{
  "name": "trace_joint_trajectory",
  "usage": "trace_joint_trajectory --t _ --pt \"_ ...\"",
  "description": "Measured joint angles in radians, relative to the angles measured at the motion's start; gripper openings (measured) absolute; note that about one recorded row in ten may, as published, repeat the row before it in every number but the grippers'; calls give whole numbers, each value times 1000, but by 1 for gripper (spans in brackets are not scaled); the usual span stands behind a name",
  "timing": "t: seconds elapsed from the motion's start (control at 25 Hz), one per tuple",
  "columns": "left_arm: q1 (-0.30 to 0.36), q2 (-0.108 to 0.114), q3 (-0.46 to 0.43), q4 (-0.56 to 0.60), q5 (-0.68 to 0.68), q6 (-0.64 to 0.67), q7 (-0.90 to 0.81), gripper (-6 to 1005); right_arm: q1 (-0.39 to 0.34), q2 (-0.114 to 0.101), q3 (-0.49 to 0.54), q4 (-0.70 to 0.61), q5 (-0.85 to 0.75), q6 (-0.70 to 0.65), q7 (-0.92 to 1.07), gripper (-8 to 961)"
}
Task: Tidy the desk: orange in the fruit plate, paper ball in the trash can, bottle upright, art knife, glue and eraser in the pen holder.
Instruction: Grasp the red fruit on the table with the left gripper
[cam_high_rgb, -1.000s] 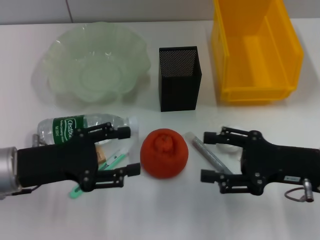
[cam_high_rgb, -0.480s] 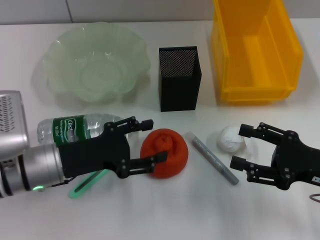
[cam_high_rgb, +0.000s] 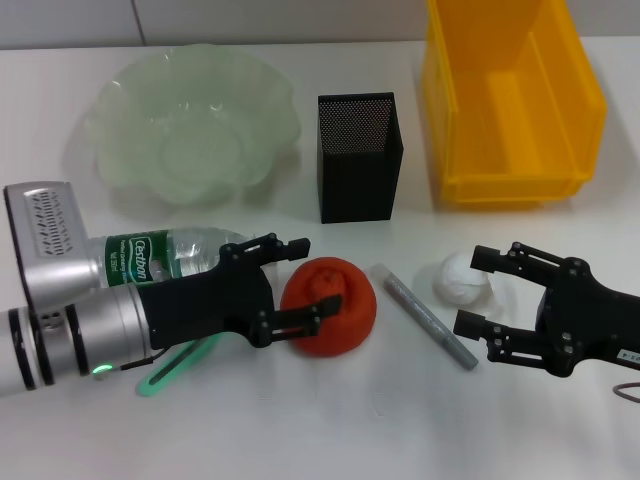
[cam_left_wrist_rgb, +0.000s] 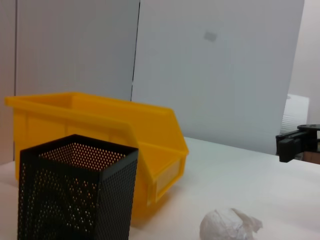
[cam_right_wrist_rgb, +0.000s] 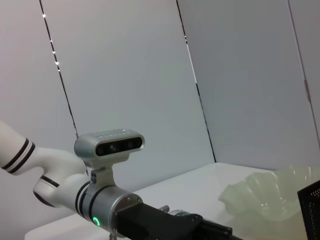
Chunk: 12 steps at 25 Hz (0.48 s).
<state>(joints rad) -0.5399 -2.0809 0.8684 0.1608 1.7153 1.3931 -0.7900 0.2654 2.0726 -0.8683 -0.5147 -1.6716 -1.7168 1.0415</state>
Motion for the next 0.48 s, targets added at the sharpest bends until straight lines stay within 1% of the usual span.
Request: trace_joint_trajectory --t 0.12,0.28,0.48 --pt "-15 0 -1 -27 -1 -19 9 797 5 2 0 -3 -1 1 0 818" --pt "-34 1 -7 -81 -1 -42 78 797 13 3 0 -1 -1 1 0 818" --pt "-38 1 -17 -98 -1 -51 106 796 13 3 0 -3 -1 1 3 818"
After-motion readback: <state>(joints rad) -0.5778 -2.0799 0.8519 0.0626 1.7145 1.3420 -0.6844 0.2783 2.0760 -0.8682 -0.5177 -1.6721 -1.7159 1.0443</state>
